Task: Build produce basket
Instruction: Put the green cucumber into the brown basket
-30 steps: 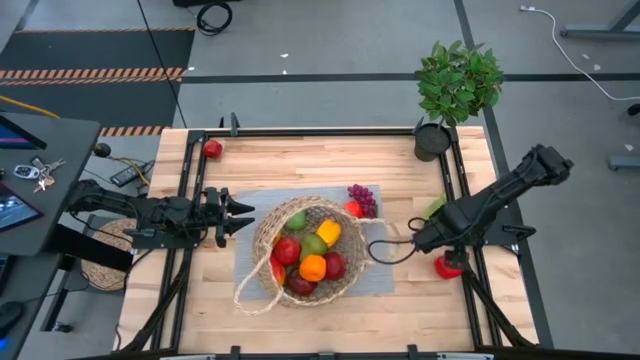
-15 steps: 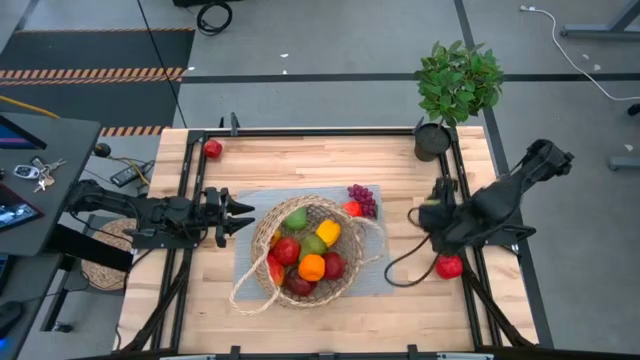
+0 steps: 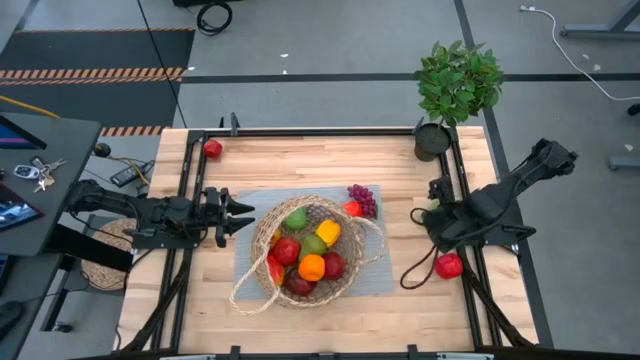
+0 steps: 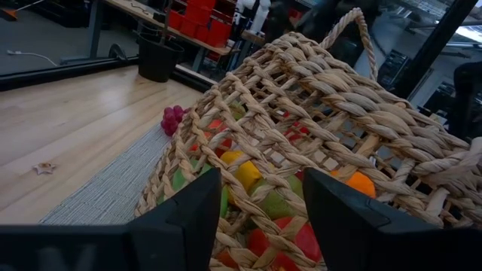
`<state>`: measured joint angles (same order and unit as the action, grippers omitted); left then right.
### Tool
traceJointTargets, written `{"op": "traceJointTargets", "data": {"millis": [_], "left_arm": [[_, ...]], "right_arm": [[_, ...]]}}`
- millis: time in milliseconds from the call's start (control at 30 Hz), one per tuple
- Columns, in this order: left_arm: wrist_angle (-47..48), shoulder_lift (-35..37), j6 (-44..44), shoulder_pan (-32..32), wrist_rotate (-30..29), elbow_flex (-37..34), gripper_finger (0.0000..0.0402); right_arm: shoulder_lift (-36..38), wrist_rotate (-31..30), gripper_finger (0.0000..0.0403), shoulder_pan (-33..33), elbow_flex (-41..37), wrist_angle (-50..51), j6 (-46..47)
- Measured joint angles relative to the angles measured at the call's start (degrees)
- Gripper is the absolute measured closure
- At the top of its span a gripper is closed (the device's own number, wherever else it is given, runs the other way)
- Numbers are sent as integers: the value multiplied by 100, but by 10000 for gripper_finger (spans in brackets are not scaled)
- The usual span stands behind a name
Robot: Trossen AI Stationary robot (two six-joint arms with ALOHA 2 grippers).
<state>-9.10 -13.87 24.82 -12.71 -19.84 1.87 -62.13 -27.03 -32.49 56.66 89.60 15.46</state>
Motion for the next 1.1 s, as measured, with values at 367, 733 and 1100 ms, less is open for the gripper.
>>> {"op": "traceJointTargets", "data": {"millis": [367, 733, 1100], "left_arm": [[-1, 1, 0, 0, 0, 0, 204], [-1, 1, -1, 0, 0, 0, 205], [-1, 0, -2, -1, 0, 0, 206]], "right_arm": [[-915, 227, 56, 464, -794, -1113, -933], [-2503, 939, 56, 1365, -811, -1032, -2113], [-3754, 953, 56, 2096, -813, -1315, -2696]]}}
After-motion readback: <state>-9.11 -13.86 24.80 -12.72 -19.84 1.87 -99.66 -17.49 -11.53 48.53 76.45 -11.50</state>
